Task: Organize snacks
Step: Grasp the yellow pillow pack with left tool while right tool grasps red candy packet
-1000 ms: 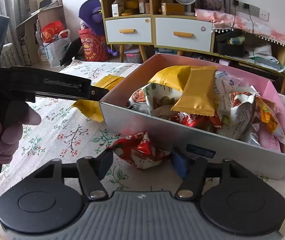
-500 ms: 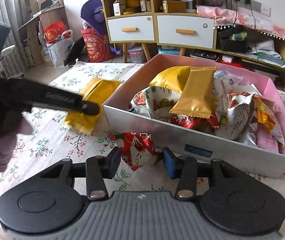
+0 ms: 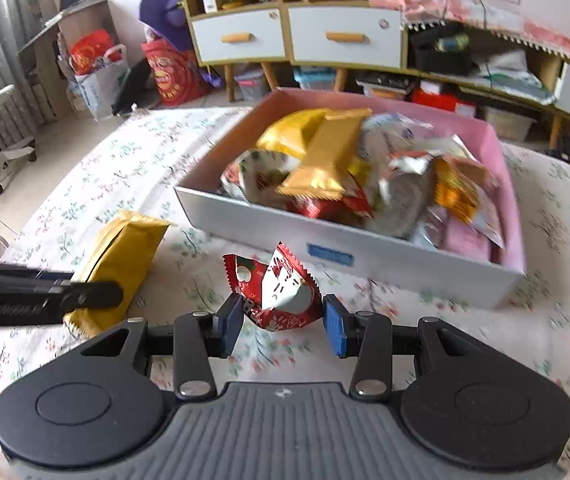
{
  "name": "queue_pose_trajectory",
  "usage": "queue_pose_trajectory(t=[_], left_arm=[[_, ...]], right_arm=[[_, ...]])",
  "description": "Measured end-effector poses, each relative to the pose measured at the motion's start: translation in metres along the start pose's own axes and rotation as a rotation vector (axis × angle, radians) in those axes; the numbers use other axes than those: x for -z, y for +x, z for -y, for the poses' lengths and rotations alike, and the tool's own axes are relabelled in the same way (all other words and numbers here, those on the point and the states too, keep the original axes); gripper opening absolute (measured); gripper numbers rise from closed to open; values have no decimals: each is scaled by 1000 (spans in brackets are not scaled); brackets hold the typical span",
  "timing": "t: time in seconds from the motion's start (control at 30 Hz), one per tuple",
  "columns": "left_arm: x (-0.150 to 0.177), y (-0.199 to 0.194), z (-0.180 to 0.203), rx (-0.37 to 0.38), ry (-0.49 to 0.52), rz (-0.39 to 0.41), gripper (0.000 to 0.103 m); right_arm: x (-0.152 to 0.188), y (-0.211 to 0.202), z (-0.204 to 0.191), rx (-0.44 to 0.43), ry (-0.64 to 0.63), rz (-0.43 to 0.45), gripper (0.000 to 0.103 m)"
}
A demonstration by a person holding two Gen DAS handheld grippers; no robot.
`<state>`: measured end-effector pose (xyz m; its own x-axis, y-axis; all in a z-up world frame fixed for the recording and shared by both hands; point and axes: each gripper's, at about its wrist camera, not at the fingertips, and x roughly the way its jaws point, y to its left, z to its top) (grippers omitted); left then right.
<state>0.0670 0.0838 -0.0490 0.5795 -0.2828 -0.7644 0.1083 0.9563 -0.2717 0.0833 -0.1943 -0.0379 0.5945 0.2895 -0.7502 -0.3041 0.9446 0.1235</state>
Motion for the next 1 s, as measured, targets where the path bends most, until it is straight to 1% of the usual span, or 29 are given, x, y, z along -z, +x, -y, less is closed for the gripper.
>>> queue_pose_trajectory(t=[0.13,0.27,0.33,0.37,0.4,0.43,0.47,0.5,0.6,0.73,0.83,0.9,1.0], left_arm=[[10,-5,6,7,-24,-4,36],[17,-8,12,9,0,7,38],[20,-7,13,2,14,13,43],[22,-6,14,-1,16,12,51],[23,-5,14,-4,16,11,61],[25,-4,15,-4,17,10,64],[26,-3,15,-5,20,7,65],[27,-1,16,-7,24,5,66],[28,1,20,-15,56,14,67],[29,4,26,-22,84,25,66],[30,6,33,-40,118,34,62],[30,7,36,-47,131,40,54],[28,7,36,-49,129,42,49]], right_arm=[[1,-7,8,7,53,-46,40],[6,-13,24,-22,194,-103,40],[7,-14,34,-46,262,-108,41],[6,-15,39,-53,285,-102,44],[7,-16,42,-58,305,-96,49],[7,-17,45,-62,326,-86,61],[8,-17,48,-60,343,-77,70],[8,-17,49,-60,356,-71,71],[7,-12,47,-67,365,-65,71],[4,-4,36,-55,323,-74,71],[3,4,25,-34,280,-80,70],[2,9,20,-14,251,-81,67],[2,15,13,23,201,-81,61]])
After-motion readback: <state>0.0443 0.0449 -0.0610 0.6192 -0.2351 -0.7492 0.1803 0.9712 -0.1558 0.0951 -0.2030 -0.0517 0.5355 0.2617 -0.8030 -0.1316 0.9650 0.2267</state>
